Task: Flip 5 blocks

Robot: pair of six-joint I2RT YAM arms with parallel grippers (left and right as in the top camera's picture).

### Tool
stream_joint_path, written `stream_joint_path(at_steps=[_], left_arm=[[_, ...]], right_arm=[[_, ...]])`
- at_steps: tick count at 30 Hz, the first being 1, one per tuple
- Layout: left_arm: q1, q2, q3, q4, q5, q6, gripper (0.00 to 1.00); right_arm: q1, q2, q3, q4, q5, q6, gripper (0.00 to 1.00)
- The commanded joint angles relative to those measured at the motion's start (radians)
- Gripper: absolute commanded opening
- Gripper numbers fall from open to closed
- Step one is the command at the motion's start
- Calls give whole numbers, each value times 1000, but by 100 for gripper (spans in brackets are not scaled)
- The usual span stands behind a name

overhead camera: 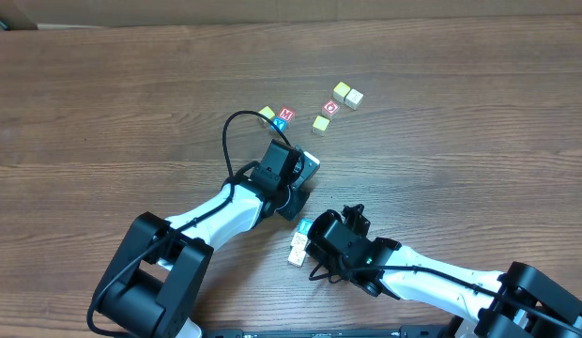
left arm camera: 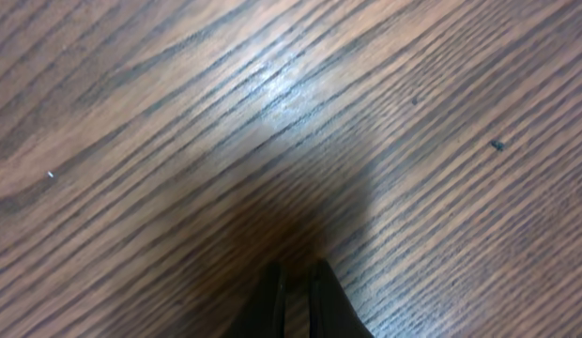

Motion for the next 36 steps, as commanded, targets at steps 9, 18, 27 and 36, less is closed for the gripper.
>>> stream_joint_path(at_steps=[9, 18, 27, 36], left_arm=[[11, 35, -37, -179, 2, -71, 4], [11, 35, -37, -283, 87, -43, 5], [11, 35, -37, -371, 172, -46, 4], [11, 35, -37, -415, 242, -50, 4]], right_arm=[[-46, -9, -8, -103, 29, 53, 4], [-109, -33, -8, -174, 17, 30, 4], [-117, -33, -8, -177, 7, 16, 4], [-117, -33, -8, -177, 7, 7, 4]])
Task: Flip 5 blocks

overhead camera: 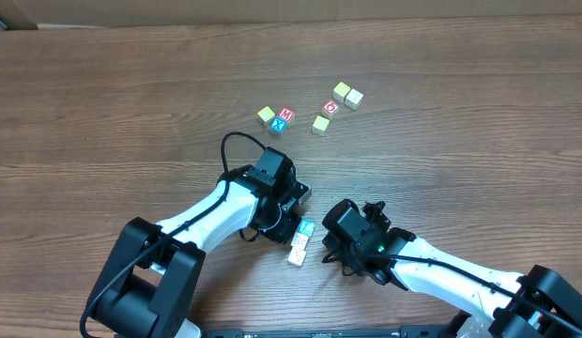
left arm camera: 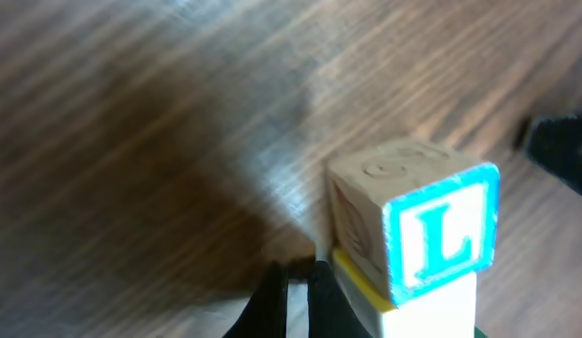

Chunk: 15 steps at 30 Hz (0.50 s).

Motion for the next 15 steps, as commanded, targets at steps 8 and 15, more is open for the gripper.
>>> stream_joint_path(at_steps=[8, 15], left_arm=[[-5, 63, -56, -15, 18, -18, 4], [-5, 63, -56, -10, 13, -21, 4]], right_arm=[[-11, 13, -16, -21, 8, -14, 4], [-11, 13, -16, -21, 7, -14, 4]])
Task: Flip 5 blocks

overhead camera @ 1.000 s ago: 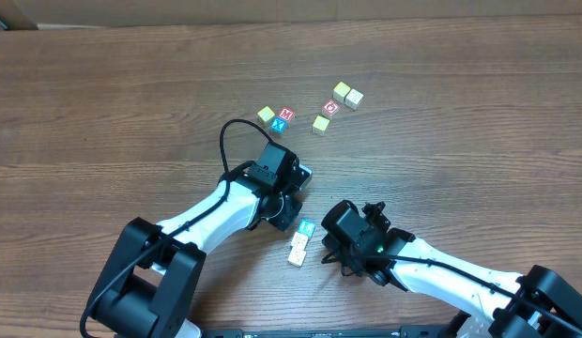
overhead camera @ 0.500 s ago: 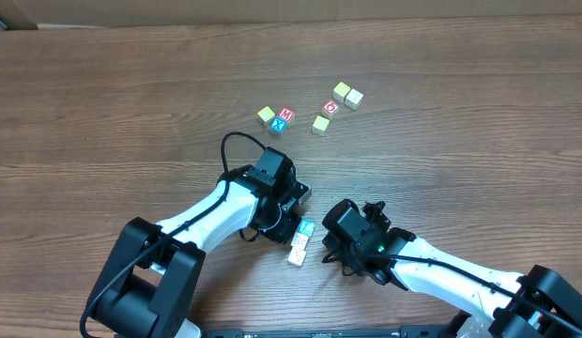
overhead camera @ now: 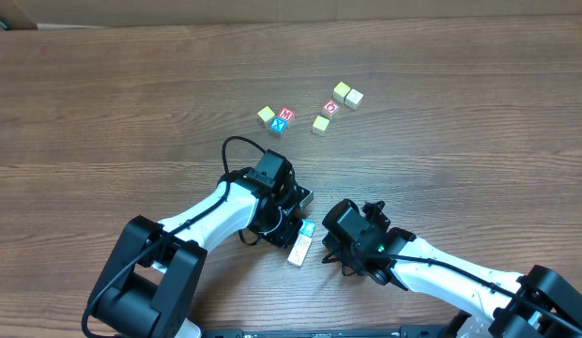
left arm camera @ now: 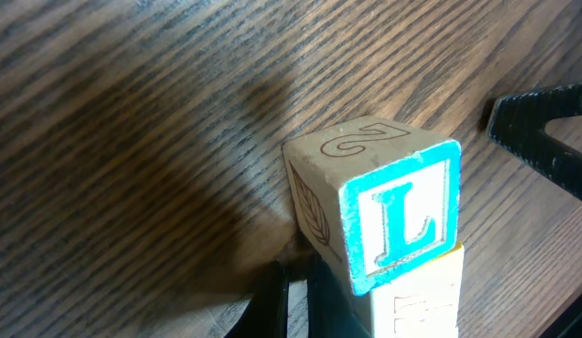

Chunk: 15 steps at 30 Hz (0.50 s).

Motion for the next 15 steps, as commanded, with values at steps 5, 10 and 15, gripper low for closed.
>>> stream_joint_path(at_steps=[5, 10, 15], left_arm=[[-4, 56, -49, -2, -126, -84, 4], [1, 56, -49, -2, -212, -143, 4], [40, 56, -49, 0, -284, -210, 4]], right_arm=[[-11, 13, -16, -21, 4, -6, 4], [-11, 13, -16, -21, 4, -10, 4], [-11, 13, -16, -21, 4, -10, 4]])
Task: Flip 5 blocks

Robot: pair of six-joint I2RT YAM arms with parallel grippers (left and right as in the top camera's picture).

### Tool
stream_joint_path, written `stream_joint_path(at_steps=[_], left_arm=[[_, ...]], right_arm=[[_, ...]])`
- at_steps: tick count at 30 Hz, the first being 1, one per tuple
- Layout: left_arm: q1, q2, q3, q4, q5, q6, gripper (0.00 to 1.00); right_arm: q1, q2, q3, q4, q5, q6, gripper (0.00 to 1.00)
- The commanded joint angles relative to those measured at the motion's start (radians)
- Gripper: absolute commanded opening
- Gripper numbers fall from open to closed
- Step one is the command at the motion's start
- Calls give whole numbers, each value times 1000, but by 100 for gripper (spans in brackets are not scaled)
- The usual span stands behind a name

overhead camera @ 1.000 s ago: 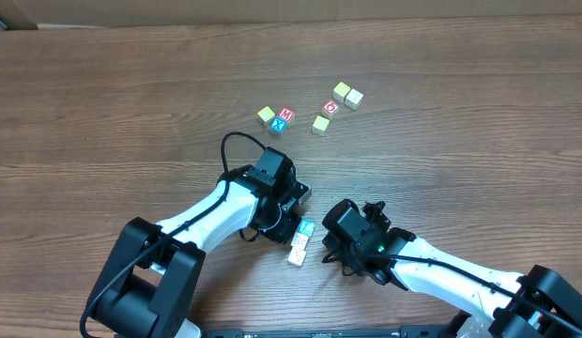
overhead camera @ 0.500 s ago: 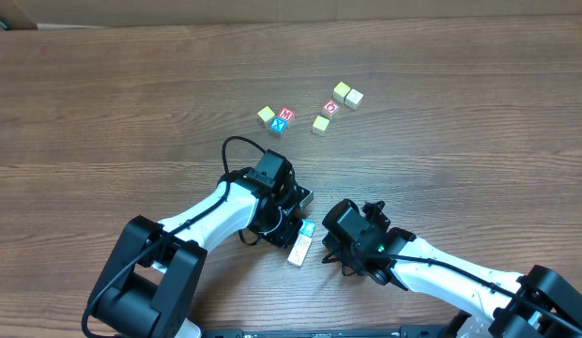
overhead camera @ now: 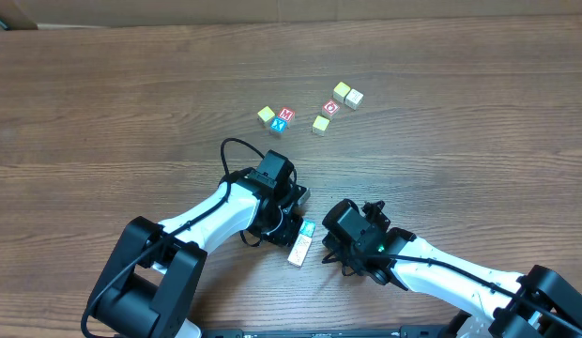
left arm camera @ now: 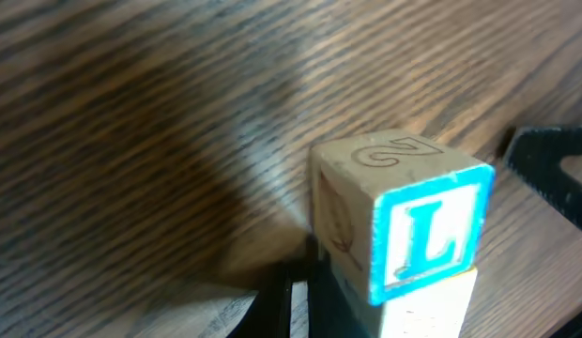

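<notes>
A wooden block with a blue L (left arm camera: 404, 221) lies at the near middle of the table, also seen from overhead (overhead camera: 306, 228). It leans on a cream block (left arm camera: 432, 305) just in front of it (overhead camera: 298, 252). My left gripper (left arm camera: 296, 302) is shut and empty, its tips low against the L block's left side (overhead camera: 295, 225). My right gripper (overhead camera: 340, 240) sits just right of these blocks; its black finger (left arm camera: 554, 174) shows at the edge of the left wrist view. Its jaws cannot be read.
Several more letter blocks lie farther back: a yellow-green one (overhead camera: 266, 115), a red M (overhead camera: 286, 114), a blue X (overhead camera: 280, 123), a yellow one (overhead camera: 320, 123), a red O (overhead camera: 330, 107) and a pale pair (overhead camera: 347, 94). The wooden table (overhead camera: 103, 113) stretches all round.
The left gripper has shifted slightly beside the L block, which now sits a little more to the right and turned in the wrist view. The right arm has not moved.
My left gripper was shut over bare wood behind the near blocks, with the right gripper over those blocks. Then the right gripper stood off to their right and the left tips were low beside the L block. They have stayed against its left side since.
</notes>
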Motion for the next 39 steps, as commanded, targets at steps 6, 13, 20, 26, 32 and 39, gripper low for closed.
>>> stream_joint_path(at_steps=[6, 13, 20, 26, 32, 39], left_arm=[[115, 57, -50, 6, -271, -83, 4], [140, 57, -50, 45, -178, -6, 4], [129, 57, -50, 76, -79, 50, 4], [129, 57, -50, 80, -24, 94, 5], [129, 57, -50, 90, -19, 110, 4], [129, 57, -50, 109, 4, 147, 4]], right_arm=[[-10, 13, -16, -21, 6, -7, 4], [-10, 13, -16, -7, 5, -24, 4], [-10, 13, -16, -2, 2, -27, 4], [-10, 13, -16, -2, -8, -30, 4], [8, 13, -16, -1, -47, -30, 4], [39, 13, -16, 25, -47, -29, 4]])
